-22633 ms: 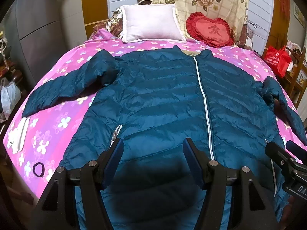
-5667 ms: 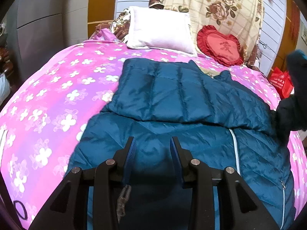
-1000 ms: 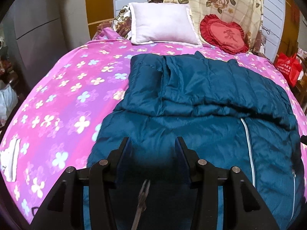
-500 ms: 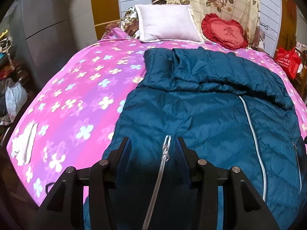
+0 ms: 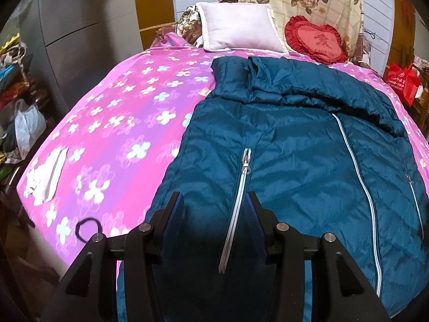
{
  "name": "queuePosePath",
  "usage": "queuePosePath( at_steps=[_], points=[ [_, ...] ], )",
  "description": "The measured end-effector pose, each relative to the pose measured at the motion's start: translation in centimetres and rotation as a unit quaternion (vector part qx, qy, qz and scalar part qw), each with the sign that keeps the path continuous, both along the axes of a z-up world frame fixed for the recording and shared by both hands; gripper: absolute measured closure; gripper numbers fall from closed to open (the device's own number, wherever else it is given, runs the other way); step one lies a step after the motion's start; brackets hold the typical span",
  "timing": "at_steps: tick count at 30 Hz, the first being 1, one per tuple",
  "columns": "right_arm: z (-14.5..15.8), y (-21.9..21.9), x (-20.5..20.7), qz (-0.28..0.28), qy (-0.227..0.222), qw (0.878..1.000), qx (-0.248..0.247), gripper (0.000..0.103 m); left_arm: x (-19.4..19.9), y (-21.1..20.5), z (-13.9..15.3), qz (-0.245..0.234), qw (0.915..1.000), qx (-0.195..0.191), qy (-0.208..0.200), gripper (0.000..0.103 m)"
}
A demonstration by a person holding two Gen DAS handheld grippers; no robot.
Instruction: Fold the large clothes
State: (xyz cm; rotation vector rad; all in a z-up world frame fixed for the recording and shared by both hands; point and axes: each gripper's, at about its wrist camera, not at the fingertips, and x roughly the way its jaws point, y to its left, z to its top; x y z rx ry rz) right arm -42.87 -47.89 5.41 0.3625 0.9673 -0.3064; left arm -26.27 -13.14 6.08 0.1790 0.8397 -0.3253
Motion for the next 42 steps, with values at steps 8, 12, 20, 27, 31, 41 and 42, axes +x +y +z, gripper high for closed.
queuePosePath(
  at_steps=[8,12,20,27,31,41,42],
  points=[
    [-0.4,2.1,-1.7,0.011,-0.002,1.000,0.001,0.020,-1.5,1.6,-0.8,0.010,0.9999,-0.001,0.010,0.078],
    [-1.0,3.0,-2.3,0.019,0.003,1.000,0.005,0.020,-2.2,2.1,-1.1,0.012,0.9998,0.002,0.013,0.078],
    [-1.6,3.5,-3.2,0.016,0.005,1.000,0.006,0.020,-3.3,3.2,-1.7,0.012,0.9997,0.005,0.019,0.078],
    [-1.7,3.9,-3.6,0.022,0.012,1.000,0.000,0.017,-4.0,3.9,-2.1,0.013,0.9996,0.004,0.024,0.078],
    [-1.7,4.2,-3.8,0.025,0.014,1.000,-0.002,0.017,-4.4,4.2,-2.2,0.010,0.9996,0.005,0.024,0.078],
    [-1.6,4.6,-5.1,0.028,0.017,0.999,-0.001,0.016,-4.8,5.3,-1.9,0.013,0.9994,-0.007,0.030,0.078],
    [-1.6,4.5,-5.2,0.027,0.018,0.999,-0.001,0.016,-4.8,5.5,-1.9,0.013,0.9994,-0.009,0.032,0.078]
  ],
)
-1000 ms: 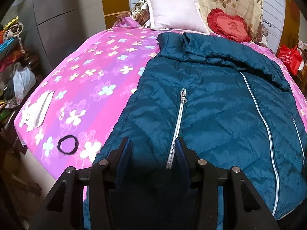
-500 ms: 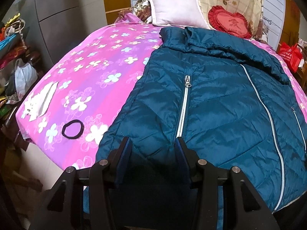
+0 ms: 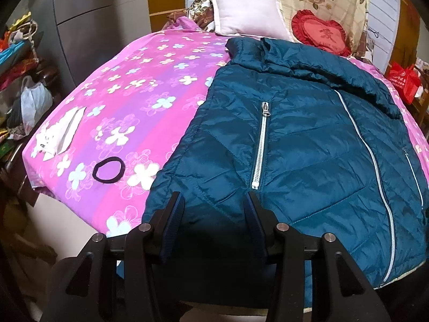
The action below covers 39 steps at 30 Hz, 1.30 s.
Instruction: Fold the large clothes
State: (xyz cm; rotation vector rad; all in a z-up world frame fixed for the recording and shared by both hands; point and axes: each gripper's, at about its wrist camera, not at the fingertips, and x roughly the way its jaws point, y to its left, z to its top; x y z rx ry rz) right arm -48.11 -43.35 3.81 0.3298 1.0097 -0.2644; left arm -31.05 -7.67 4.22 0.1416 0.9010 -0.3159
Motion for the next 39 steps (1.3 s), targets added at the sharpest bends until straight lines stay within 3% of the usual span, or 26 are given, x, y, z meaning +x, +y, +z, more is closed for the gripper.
queuePosePath(
  at_steps=[3,8,15,22,28,39],
  points=[
    [-0.1,-0.1,-0.4,0.000,0.001,1.000,0.002,0.016,0.1,0.8,0.1,-0.002,0.9998,-0.016,0.008,0.078],
    [-0.1,-0.4,-1.0,0.000,0.003,1.000,0.006,0.016,0.8,3.4,0.2,-0.002,0.9961,-0.079,0.040,0.078],
    [0.2,-0.8,-1.9,-0.006,0.009,1.000,-0.008,0.016,1.8,6.3,0.2,0.021,0.9899,-0.120,0.071,0.074],
    [-0.3,-2.1,-3.0,-0.023,0.025,0.999,-0.011,0.015,2.2,6.3,-1.3,0.015,0.9879,-0.116,0.101,0.074],
    [-1.7,-3.3,-4.1,-0.034,0.025,0.999,0.035,0.015,2.2,5.2,-2.0,0.010,0.9903,-0.093,0.102,0.072],
    [-2.3,-2.4,-4.2,0.004,-0.012,0.995,0.097,0.014,2.8,4.7,-2.6,0.020,0.9920,-0.083,0.093,0.066]
  ],
)
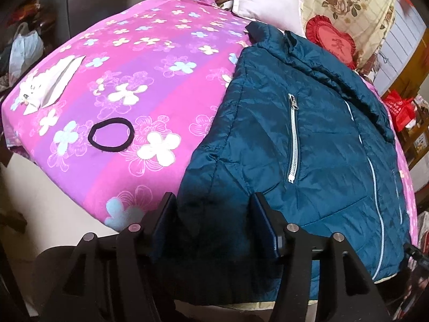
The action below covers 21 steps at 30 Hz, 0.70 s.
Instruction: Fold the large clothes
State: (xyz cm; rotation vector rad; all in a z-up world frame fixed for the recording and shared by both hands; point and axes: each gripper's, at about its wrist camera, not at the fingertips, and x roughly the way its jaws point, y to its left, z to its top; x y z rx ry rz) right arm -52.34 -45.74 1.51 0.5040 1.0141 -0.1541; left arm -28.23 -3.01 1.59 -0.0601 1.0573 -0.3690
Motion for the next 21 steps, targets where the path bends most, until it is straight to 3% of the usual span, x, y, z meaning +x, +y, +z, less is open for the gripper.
queuePosePath(
  at_steps=[11,13,15,17,21],
  points=[
    [0.0,1.0,0.8,0.014,-0.008,1.000,-0.010,0.016,-0.6,-0.4,-0.1,-0.012,0.9998,0.012,-0.009,0.065],
    [0.0,1.2,0.9,0.018,-0.003,1.000,-0.022,0.028,-0.7,-0.5,-0.1,-0.013,0.9998,0.014,-0.010,0.065],
    [0.2,1.2,0.8,0.025,-0.006,1.000,-0.018,0.055,-0.8,-0.6,-0.1,-0.013,0.9997,0.017,-0.013,0.065],
    [0.2,1.0,0.7,0.027,-0.009,0.999,-0.016,0.064,-0.9,-0.7,-0.1,-0.015,0.9995,0.022,-0.015,0.068],
    [0.5,1.0,0.8,0.039,-0.015,0.999,-0.024,0.073,-1.3,-1.1,0.7,-0.024,0.9992,0.022,-0.023,0.098]
  ],
)
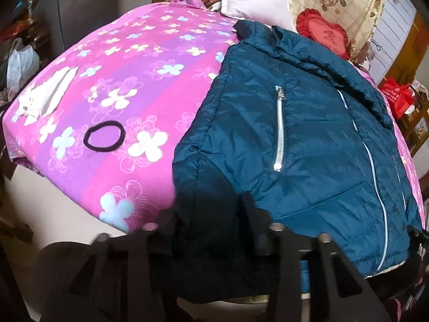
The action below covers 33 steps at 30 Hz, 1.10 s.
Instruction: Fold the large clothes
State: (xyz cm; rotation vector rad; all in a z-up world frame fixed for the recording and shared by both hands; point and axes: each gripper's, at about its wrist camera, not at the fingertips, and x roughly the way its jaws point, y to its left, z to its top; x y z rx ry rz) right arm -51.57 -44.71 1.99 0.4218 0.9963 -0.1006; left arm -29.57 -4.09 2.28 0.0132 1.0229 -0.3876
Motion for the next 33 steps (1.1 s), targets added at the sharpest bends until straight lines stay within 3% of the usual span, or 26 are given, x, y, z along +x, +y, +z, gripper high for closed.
queuePosePath(
  at_steps=[2,6,15,22,33],
  points=[
    [0.5,0.0,0.1,0.006,-0.004,1.000,-0.003,0.077,-0.1,-0.1,0.8,-0.003,1.0000,-0.004,-0.006,0.103],
    [2.6,-0.8,0.0,0.010,-0.035,0.999,0.009,0.083,-0.1,0.0,3.2,-0.010,0.9992,-0.034,-0.017,0.103],
    [7.6,-3.5,1.1,-0.006,-0.118,0.993,0.016,0.083,1.6,-1.1,8.4,-0.012,0.9960,-0.049,-0.073,0.103],
    [9.3,-4.2,2.6,-0.010,-0.134,0.991,0.001,0.083,2.5,-2.3,9.7,-0.009,0.9945,-0.038,-0.097,0.103],
    [9.6,-4.9,3.0,-0.021,-0.138,0.990,0.007,0.083,3.5,-2.6,10.0,-0.007,0.9943,-0.040,-0.098,0.103]
  ],
)
